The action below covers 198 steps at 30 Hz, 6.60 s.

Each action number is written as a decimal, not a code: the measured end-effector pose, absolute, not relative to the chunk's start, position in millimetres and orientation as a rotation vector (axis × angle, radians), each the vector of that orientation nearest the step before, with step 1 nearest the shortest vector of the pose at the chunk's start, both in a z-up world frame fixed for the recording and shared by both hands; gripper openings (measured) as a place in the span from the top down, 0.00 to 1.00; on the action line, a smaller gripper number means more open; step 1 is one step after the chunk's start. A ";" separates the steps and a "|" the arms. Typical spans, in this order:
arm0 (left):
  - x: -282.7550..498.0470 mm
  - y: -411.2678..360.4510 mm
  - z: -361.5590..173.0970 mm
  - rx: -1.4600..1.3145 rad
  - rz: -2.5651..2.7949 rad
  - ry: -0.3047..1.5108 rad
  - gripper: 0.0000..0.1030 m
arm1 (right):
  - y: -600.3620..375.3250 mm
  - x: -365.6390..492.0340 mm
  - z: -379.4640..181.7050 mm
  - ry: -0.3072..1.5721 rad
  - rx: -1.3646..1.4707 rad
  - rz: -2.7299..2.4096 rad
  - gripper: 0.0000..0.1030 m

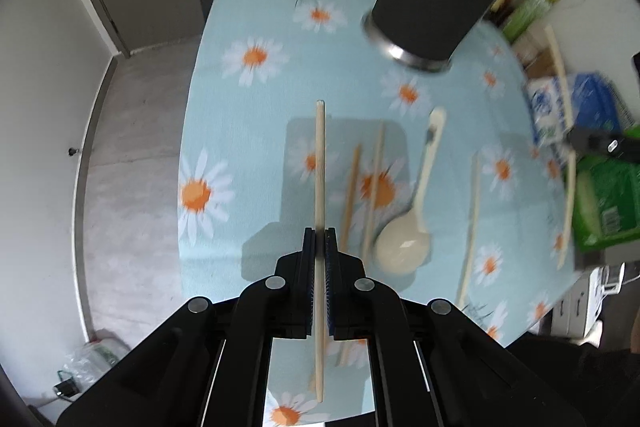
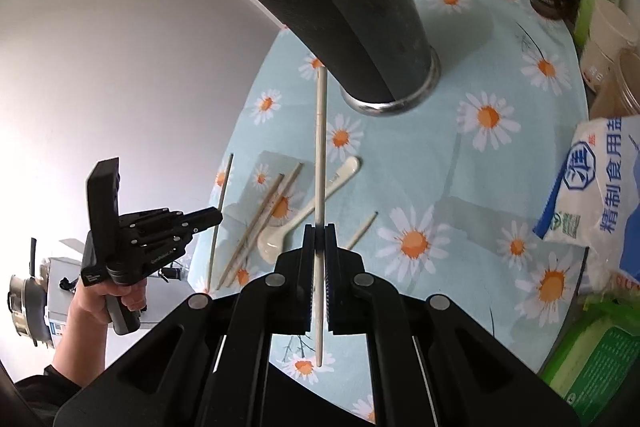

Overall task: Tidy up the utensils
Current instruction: 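Lift both held utensils over the black holder and lower them in, then open both grippers to release the utensils into the holder, then move both tools back down over the remaining utensils on the table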

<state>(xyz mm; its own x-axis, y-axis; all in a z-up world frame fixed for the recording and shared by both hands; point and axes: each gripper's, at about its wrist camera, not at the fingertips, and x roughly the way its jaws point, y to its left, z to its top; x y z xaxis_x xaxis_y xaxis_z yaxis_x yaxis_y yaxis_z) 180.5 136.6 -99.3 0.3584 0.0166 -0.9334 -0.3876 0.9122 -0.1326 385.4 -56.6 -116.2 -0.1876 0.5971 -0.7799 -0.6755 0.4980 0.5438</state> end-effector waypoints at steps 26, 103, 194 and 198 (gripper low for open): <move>246.5 108.5 22.5 -0.406 0.115 0.592 0.97 | -42.1 403.5 -49.5 0.911 0.108 1.232 0.94; 334.3 125.2 15.5 -0.341 0.208 0.358 0.95 | -17.4 482.8 -25.8 0.638 0.226 1.061 0.85; 140.0 178.3 -123.3 -0.389 -0.106 1.103 0.78 | 4.4 324.5 -198.0 1.600 -0.136 0.309 0.90; 140.3 179.9 -124.2 -0.390 -0.111 1.105 0.78 | 6.6 316.8 -197.8 1.592 -0.152 0.289 0.91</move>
